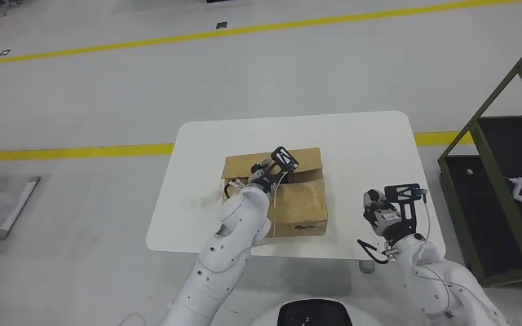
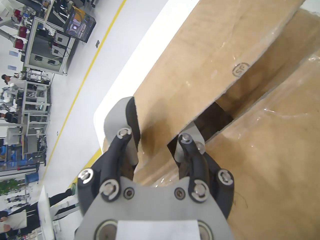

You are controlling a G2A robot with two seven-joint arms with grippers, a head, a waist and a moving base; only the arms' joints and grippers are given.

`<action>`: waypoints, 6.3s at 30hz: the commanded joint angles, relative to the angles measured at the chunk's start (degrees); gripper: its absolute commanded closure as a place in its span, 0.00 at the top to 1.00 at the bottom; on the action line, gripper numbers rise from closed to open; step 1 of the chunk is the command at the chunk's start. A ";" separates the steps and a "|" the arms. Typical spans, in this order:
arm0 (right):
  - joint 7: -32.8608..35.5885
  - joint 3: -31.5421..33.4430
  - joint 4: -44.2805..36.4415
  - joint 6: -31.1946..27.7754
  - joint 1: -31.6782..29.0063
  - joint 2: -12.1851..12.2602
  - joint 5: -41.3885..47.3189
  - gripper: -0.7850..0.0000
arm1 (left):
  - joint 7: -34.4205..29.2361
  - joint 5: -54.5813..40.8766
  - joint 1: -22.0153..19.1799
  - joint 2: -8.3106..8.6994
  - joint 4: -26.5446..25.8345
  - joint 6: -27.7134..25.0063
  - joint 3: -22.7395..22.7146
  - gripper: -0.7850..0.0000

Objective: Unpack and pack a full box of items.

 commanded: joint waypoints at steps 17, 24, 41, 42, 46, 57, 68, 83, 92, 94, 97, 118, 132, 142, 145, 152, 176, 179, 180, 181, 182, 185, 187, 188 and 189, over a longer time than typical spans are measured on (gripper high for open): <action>-0.74 0.25 -0.82 0.43 -0.70 0.13 0.16 0.00 | -2.21 2.75 4.05 0.34 -9.29 -3.49 -2.13 1.00; -0.85 0.35 -1.15 0.54 -0.94 0.19 0.10 0.00 | 1.84 6.72 -3.00 -0.84 -2.53 -0.39 -0.13 1.00; -1.49 0.98 -1.57 1.02 -2.41 0.31 0.38 0.00 | 3.35 7.87 -15.68 -5.95 18.20 9.67 6.81 1.00; -1.49 0.96 -1.56 1.03 -2.40 0.32 0.38 0.00 | 3.21 7.89 -16.03 -6.18 19.25 10.25 6.90 1.00; -1.41 0.98 -1.40 1.06 -2.27 0.33 0.50 0.00 | 2.31 6.98 -17.19 -7.15 22.46 12.43 6.96 1.00; -0.99 1.01 -0.75 0.74 -1.30 0.40 0.74 0.00 | 2.56 7.82 -18.37 -8.70 27.39 13.04 7.30 1.00; -2.35 2.66 -0.32 0.60 -0.58 -0.22 17.17 0.00 | 2.10 8.37 -17.37 -8.76 25.75 11.29 4.51 1.00; 9.36 8.33 6.16 -20.09 2.10 0.94 40.47 0.00 | -2.64 2.04 0.34 -4.31 -4.40 0.53 -12.76 1.00; 14.71 7.58 7.87 -25.19 4.09 1.58 39.09 0.00 | 2.07 -7.19 10.62 -2.91 -15.67 -5.28 -20.02 1.00; 14.71 7.58 7.87 -25.19 4.09 1.58 39.09 0.00 | 2.21 -7.66 11.66 -2.74 -16.62 -5.38 -20.69 1.00; 14.71 7.58 7.87 -25.19 4.09 1.58 39.09 0.00 | 2.52 -8.24 12.70 -2.57 -17.76 -5.27 -21.19 1.00; 14.01 -0.02 18.55 -21.27 13.78 1.82 35.98 0.37 | 2.68 -8.31 12.94 -2.53 -18.10 -5.60 -21.05 1.00; 15.80 -2.82 16.43 -21.47 13.69 2.36 35.18 0.35 | 2.68 -8.31 12.94 -2.53 -18.10 -5.60 -21.05 1.00; 23.85 -0.18 13.17 -23.97 10.95 3.67 39.85 0.22 | 2.68 -8.31 12.94 -2.53 -18.10 -5.60 -21.05 1.00; 26.66 0.30 13.16 -24.36 11.10 4.08 40.61 0.15 | 2.68 -8.31 12.94 -2.53 -18.10 -5.60 -21.05 1.00; 29.42 -0.40 12.07 -29.36 11.91 4.92 36.23 0.00 | 2.68 -8.31 12.94 -2.53 -18.10 -5.60 -21.05 1.00; 3.94 -0.02 4.43 -34.75 5.47 5.91 11.77 0.00 | -15.99 -6.87 9.52 -1.48 -23.37 -19.79 -16.75 1.00; 3.39 0.16 4.29 -34.29 4.77 6.01 12.51 0.00 | -16.76 -7.41 9.72 -1.35 -24.20 -20.84 -16.46 1.00; 3.47 0.23 4.34 -34.29 4.59 6.07 12.69 0.00 | -17.00 -7.47 9.69 -1.27 -24.39 -22.02 -16.19 1.00; 3.95 0.17 4.45 -34.30 4.39 6.12 13.40 0.00 | -16.98 -7.60 9.60 -1.16 -24.52 -23.42 -16.11 1.00; 4.18 0.20 4.44 -34.35 4.33 6.16 14.30 0.00 | -16.91 -7.33 9.42 -1.02 -24.63 -24.63 -16.21 1.00; 4.34 0.43 4.62 -34.37 4.07 6.27 16.85 0.24 | -16.30 -8.03 9.32 -0.74 -24.70 -27.17 -16.35 1.00; 4.38 0.73 4.62 -34.41 3.88 6.35 18.57 0.58 | -17.70 -7.35 9.27 -0.44 -25.13 -30.40 -16.08 1.00; 4.20 0.92 4.55 -34.50 3.76 6.39 19.82 0.92 | -17.95 -7.63 9.33 -0.34 -25.55 -31.55 -16.03 1.00; 3.88 1.16 4.63 -34.58 3.56 6.41 21.49 0.98 | -17.96 -8.55 9.58 -0.30 -25.89 -31.60 -16.26 1.00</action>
